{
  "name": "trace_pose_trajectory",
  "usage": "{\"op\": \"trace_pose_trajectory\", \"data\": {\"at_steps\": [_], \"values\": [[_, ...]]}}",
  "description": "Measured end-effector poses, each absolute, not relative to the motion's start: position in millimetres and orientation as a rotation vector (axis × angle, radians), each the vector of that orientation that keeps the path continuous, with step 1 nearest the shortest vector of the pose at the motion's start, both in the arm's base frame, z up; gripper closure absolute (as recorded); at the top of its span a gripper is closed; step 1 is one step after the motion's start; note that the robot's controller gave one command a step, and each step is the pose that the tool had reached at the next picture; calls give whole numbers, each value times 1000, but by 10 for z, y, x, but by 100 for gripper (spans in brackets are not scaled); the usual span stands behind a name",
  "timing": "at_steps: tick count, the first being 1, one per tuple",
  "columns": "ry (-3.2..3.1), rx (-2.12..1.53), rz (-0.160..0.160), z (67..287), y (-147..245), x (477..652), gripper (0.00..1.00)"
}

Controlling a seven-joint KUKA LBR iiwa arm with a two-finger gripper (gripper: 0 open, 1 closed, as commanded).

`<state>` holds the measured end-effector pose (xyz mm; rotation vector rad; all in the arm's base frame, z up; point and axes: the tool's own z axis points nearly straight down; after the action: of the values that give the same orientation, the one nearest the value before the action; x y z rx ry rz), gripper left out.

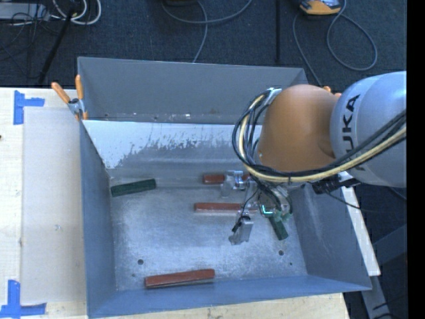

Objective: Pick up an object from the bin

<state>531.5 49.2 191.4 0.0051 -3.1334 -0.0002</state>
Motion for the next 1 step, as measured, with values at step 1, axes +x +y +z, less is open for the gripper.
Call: {"op": "trace_pose_trajectory", "data": {"at_steps": [1], "values": [[-3102,-469,1,666,73,5869,0]]}}
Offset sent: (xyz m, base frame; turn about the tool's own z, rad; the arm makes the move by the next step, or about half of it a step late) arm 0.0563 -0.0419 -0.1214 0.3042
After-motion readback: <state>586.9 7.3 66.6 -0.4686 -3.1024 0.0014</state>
